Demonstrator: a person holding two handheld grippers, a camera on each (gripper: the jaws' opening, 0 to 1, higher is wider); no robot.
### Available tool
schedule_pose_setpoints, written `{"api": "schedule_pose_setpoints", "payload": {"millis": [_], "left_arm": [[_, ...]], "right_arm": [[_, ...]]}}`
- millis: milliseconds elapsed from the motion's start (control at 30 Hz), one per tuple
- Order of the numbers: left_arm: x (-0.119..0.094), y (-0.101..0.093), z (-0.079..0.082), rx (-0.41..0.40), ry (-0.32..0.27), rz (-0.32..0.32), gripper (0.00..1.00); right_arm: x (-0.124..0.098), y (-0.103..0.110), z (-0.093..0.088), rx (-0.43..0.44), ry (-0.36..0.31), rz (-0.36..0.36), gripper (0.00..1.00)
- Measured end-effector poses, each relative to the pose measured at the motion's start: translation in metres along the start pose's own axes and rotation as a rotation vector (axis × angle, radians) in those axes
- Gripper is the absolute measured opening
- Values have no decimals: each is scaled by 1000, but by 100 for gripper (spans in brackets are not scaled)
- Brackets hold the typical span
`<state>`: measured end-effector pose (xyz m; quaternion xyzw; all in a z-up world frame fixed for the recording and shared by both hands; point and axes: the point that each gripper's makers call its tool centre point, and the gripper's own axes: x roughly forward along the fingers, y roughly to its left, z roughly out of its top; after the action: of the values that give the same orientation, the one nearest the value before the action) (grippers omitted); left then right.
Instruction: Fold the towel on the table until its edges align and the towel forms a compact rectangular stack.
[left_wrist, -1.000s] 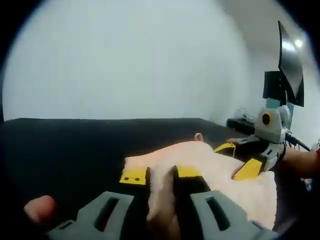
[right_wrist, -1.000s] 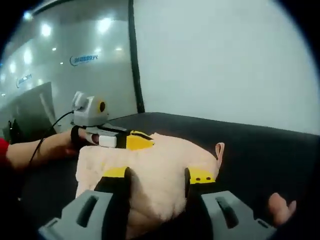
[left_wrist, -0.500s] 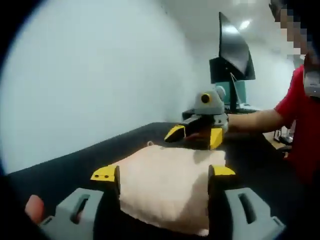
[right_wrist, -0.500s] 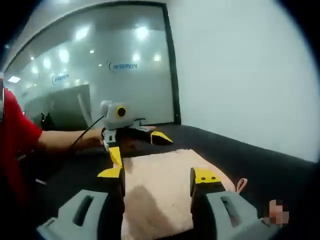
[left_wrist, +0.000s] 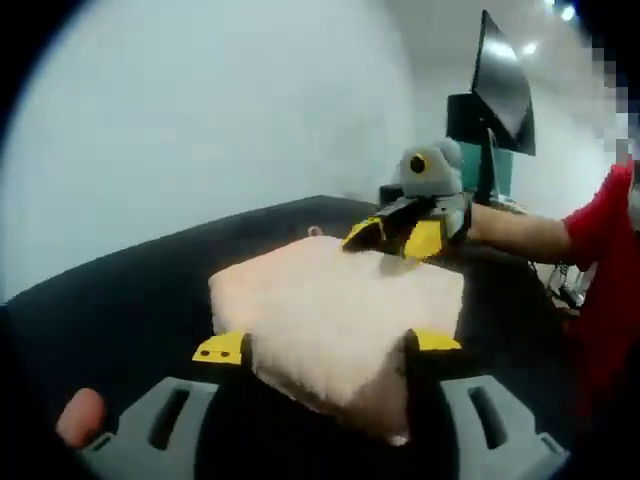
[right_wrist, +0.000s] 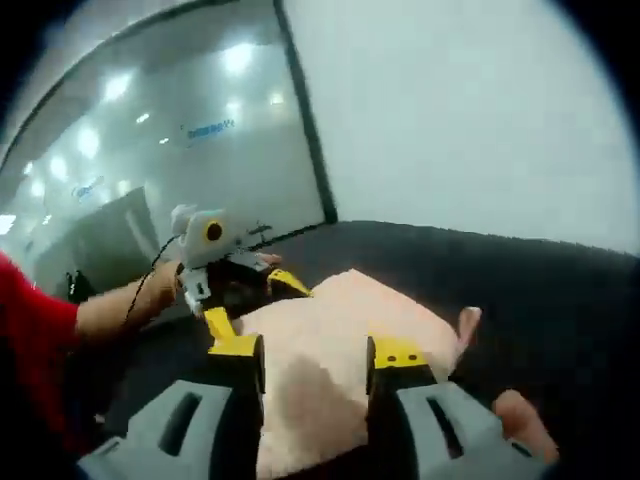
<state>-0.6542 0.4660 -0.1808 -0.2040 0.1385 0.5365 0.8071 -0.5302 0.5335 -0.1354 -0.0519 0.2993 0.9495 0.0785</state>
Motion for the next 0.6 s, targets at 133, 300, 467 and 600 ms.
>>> {"api": "schedule_pose_setpoints", "payload": {"millis": [133, 300, 467, 600], "left_arm": [[-25, -8, 0, -520, -1, -22, 52], [-26, 6, -5, -616, 16, 0, 64], [-12, -7, -16, -696, 46, -2, 64], [1, 1, -27, -723, 68, 32, 64]], "right_arm": [[-29, -14, 2, 463, -4, -70, 33], [-36, -27, -22, 424, 76, -190, 37], [-27, -45, -57, 528, 143, -275, 43], [-18, -47, -61, 539, 106, -324, 42]]}}
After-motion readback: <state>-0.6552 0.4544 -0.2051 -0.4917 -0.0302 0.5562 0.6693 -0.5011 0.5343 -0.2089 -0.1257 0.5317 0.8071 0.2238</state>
